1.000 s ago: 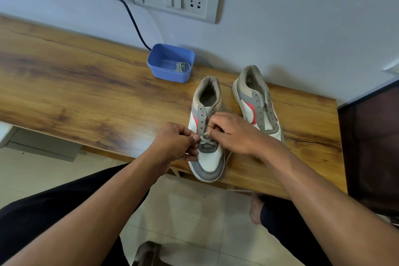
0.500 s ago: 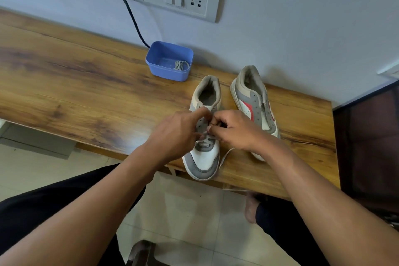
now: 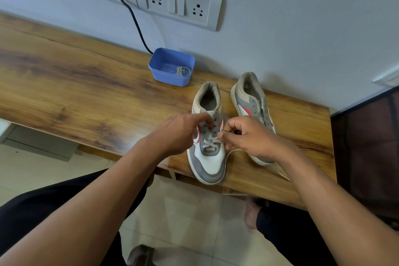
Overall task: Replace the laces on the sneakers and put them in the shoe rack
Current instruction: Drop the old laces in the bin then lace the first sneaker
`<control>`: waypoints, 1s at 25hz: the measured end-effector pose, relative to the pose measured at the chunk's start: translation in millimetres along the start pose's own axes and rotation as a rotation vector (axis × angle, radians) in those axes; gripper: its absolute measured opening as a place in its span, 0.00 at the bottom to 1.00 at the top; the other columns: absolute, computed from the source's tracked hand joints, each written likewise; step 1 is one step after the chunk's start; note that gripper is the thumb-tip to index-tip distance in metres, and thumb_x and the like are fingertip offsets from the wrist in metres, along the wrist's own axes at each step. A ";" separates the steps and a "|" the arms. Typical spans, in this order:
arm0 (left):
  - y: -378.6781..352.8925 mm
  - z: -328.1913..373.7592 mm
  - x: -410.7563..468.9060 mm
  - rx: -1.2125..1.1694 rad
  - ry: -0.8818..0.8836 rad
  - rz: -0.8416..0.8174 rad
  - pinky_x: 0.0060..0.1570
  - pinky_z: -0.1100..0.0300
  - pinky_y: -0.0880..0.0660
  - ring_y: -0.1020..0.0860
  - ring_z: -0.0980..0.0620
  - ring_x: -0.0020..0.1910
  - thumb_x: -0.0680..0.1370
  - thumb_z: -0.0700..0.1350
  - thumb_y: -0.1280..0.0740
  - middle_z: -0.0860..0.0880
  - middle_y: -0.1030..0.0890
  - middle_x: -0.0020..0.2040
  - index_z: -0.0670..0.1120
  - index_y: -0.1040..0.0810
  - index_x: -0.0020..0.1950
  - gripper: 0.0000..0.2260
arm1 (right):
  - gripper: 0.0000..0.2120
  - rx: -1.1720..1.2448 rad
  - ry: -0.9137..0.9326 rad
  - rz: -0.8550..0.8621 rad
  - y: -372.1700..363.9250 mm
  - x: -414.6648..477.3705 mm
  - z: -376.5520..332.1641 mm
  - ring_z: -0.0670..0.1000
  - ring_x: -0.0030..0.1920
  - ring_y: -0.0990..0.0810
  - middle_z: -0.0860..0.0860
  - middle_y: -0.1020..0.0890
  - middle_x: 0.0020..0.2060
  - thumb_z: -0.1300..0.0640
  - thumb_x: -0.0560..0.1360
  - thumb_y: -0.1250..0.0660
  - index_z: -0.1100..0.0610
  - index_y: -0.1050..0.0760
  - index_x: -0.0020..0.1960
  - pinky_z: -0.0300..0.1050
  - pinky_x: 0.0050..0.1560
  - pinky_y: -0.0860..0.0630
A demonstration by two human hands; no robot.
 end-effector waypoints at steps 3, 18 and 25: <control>0.1 1.7 0.8 -0.024 0.002 -0.004 0.34 0.63 0.34 0.23 0.54 0.42 0.79 0.33 0.40 0.55 0.21 0.48 0.60 0.25 0.65 0.24 | 0.11 -0.174 0.057 0.054 3.8 -17.4 -14.6 0.50 0.38 0.16 0.49 0.16 0.35 0.50 0.80 0.28 0.49 0.21 0.40 0.49 0.41 0.20; -5.8 9.0 -29.1 -0.091 0.220 -0.202 0.27 0.73 0.32 0.22 0.66 0.27 0.75 0.41 0.26 0.52 0.16 0.33 0.47 0.18 0.47 0.03 | 0.11 -0.305 0.247 -0.060 -50.1 -69.8 -39.4 0.42 0.52 0.16 0.44 0.14 0.53 0.49 0.80 0.30 0.46 0.18 0.61 0.48 0.57 0.19; -9.5 -4.8 -20.3 0.184 0.284 -0.251 0.39 0.60 0.26 0.20 0.52 0.42 0.74 0.44 0.25 0.53 0.21 0.35 0.46 0.20 0.45 0.05 | 0.13 -0.474 -0.014 0.093 6.9 -17.4 10.4 0.44 0.55 0.19 0.43 0.19 0.55 0.51 0.79 0.26 0.47 0.21 0.63 0.45 0.57 0.20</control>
Point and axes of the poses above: each hand's wrist, its own x-axis towards the middle knuckle, its own y-axis out of the back of the hand, z = x × y, the point moved 2 cm from there along x, towards the middle knuckle
